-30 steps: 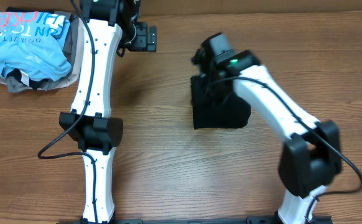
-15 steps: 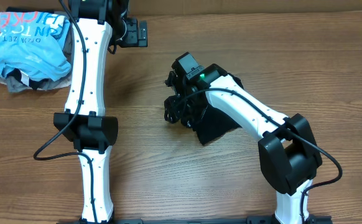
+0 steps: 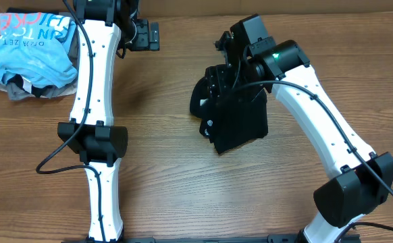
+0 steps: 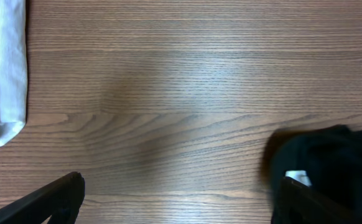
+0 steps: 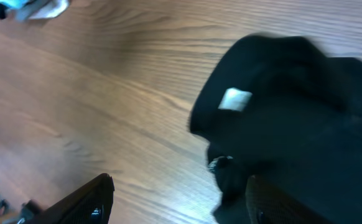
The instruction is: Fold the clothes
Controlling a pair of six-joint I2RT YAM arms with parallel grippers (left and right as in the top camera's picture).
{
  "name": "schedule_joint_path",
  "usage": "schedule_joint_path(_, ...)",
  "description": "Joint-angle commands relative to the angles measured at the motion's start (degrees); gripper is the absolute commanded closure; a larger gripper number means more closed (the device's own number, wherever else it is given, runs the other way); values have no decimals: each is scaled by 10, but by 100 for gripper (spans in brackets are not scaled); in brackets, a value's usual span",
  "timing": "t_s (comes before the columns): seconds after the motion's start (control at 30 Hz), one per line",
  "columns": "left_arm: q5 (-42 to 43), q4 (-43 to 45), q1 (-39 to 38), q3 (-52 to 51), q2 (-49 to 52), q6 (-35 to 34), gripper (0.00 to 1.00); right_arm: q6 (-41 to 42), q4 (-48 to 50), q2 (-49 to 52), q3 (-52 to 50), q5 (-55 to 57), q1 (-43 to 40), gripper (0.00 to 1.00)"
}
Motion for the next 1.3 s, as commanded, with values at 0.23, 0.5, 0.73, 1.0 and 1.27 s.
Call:
schedule_joint_path(0.23,-6,2,6,3,-2,12,0,-2,21,7,-26,59,4,29)
schedule_joint_path(0.5,-8,3,7,3,-2,14,0,59,87,8,-107,52,12,32)
schedule_joint_path(0.73,-35,2,12,3,-2,13,0,171,151,14,-137,180,70,33)
schedule_joint_path(1.0,-34,-10,32,3,-2,13,0,226,145,51,-137,293,101,36)
schedule_joint_path(1.27,-34,-17,37,3,-2,14,0,229,145,88,-137,292,97,53)
